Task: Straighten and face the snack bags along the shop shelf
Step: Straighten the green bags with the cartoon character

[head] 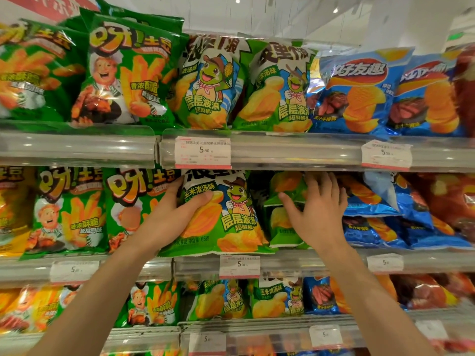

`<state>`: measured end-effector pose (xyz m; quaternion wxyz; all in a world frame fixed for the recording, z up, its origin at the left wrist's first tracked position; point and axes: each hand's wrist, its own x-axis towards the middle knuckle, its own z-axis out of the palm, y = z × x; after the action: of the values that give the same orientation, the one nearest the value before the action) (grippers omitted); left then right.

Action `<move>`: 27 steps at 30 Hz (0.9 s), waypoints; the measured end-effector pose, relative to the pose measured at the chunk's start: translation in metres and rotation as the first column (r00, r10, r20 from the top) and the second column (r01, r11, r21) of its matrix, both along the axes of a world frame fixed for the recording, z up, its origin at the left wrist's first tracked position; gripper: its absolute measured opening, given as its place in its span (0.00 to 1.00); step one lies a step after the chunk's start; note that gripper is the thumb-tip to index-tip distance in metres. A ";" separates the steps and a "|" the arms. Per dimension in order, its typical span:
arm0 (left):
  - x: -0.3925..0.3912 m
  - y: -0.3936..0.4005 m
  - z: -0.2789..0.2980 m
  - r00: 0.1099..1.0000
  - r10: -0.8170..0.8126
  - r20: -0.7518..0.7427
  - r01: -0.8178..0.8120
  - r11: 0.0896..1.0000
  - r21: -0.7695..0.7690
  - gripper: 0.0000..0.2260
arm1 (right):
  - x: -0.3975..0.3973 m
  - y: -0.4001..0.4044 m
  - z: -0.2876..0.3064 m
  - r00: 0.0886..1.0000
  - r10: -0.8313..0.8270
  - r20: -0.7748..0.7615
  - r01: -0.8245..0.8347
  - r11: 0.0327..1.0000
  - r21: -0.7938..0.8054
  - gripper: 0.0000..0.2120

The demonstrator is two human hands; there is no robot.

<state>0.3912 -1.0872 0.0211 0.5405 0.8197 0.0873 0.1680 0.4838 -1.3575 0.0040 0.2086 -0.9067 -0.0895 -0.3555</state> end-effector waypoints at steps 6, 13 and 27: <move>-0.006 -0.003 0.000 0.998 -0.059 -0.002 0.059 0.998 -0.001 0.50 | -0.033 0.029 0.011 0.897 0.401 -0.188 -0.342 0.897 0.282 0.29; -0.018 -0.002 -0.003 0.989 -0.143 0.025 0.144 0.989 -0.026 0.48 | -0.044 0.055 0.012 0.772 0.501 -0.391 -0.314 0.836 0.450 0.40; -0.069 0.059 -0.024 0.970 0.119 0.213 -0.096 0.989 -0.116 0.36 | -0.066 0.104 0.005 0.674 0.685 -0.277 -0.486 0.692 0.534 0.29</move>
<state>0.3223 -1.0281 -0.0032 0.5790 0.7609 0.0802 0.2817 0.4177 -1.2536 0.0090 0.5169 -0.8159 -0.2533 -0.0542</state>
